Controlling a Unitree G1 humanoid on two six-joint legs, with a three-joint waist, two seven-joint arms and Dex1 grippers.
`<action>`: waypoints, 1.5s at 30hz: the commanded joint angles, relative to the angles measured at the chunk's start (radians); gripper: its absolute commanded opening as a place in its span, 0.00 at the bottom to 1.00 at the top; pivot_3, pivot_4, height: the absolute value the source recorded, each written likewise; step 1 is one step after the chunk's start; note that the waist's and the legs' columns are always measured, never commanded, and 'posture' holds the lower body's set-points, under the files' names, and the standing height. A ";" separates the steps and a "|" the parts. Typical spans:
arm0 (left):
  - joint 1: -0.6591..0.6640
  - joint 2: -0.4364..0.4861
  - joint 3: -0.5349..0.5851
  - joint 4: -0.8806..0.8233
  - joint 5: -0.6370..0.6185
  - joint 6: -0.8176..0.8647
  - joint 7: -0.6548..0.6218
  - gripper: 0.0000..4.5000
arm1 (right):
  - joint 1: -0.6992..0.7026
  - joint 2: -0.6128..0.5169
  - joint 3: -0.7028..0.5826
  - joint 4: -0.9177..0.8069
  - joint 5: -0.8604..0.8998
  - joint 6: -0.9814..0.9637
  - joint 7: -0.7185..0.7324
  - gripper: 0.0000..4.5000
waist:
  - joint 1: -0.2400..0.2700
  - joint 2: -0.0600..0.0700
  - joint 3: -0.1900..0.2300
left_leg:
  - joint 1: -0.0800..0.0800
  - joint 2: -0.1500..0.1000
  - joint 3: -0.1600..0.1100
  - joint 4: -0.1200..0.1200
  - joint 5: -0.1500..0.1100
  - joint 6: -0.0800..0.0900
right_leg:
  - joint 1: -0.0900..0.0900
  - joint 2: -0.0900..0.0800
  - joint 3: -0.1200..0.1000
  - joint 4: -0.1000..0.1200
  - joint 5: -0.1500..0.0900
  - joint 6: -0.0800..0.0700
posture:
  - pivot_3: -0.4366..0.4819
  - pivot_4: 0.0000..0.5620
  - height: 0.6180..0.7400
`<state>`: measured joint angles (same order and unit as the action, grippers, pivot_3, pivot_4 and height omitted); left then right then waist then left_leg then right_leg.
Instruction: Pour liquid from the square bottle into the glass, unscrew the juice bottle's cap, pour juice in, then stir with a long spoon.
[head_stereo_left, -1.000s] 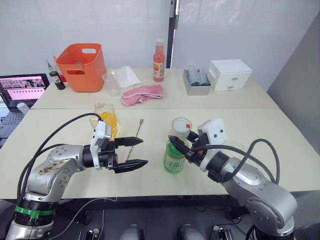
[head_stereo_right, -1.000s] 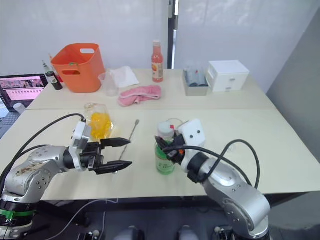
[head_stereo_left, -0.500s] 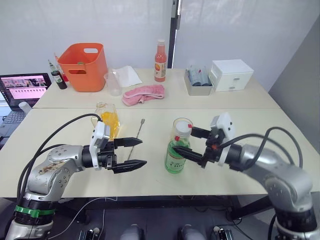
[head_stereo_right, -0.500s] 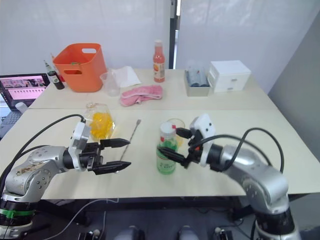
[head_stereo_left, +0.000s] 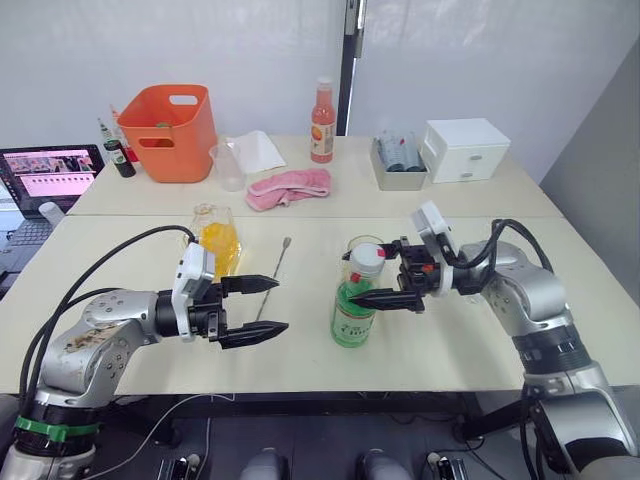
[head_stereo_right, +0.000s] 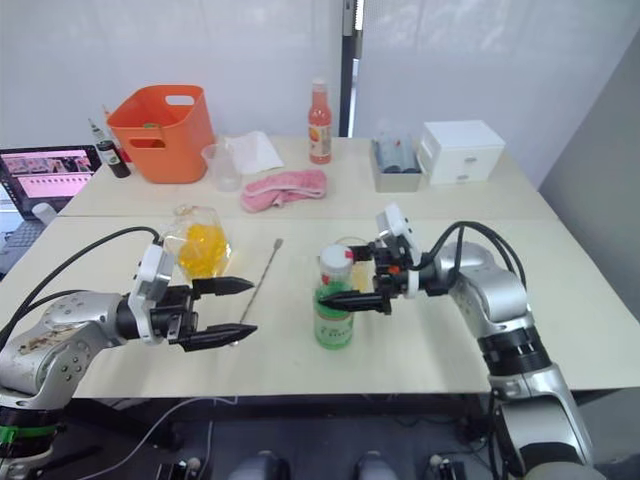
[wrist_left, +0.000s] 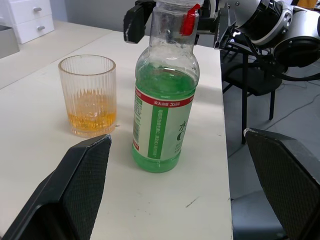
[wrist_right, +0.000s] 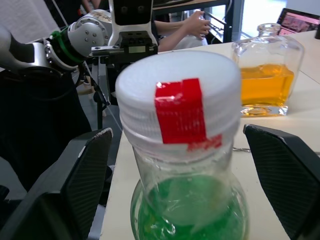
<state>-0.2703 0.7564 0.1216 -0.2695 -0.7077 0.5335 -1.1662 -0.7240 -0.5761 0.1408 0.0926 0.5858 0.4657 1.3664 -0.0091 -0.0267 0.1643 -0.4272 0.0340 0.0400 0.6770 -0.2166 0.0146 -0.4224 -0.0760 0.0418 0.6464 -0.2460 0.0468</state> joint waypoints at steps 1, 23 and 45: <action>0.003 0.022 0.034 -0.049 -0.017 0.005 0.010 1.00 | -0.014 0.006 -0.025 0.006 -0.012 -0.032 0.014 0.66 | 0.000 0.000 0.000 | 0.000 0.000 0.000 0.000 0.000 0.000 | 0.000 0.000 0.000 0.000 0.000 0.000 | 0.48 0.27 0.79; -0.030 -0.008 -0.017 -0.030 0.003 -0.019 0.007 1.00 | 0.262 0.124 -0.184 -0.763 0.110 0.459 -0.803 0.30 | -0.002 0.000 0.000 | -0.002 0.000 -0.001 0.000 0.000 0.000 | -0.002 0.000 0.000 0.001 0.000 0.000 | 0.48 0.27 0.79; -0.099 -0.005 -0.052 0.013 0.009 -0.022 -0.036 1.00 | 0.461 0.187 -0.020 -0.798 -0.074 0.222 -0.917 0.30 | -0.005 0.000 0.000 | -0.002 0.000 -0.001 0.001 0.000 0.000 | -0.001 0.001 0.000 0.001 0.000 0.000 | 0.48 0.27 0.79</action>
<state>-0.3487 0.7488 0.0611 -0.2454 -0.7036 0.5270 -1.1929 -0.2591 -0.3826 0.0998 -0.7148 0.5261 0.7313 0.4143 -0.0145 -0.0268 0.1643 -0.4282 0.0344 0.0394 0.6777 -0.2165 0.0146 -0.4235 -0.0749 0.0418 0.6471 -0.2461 0.0469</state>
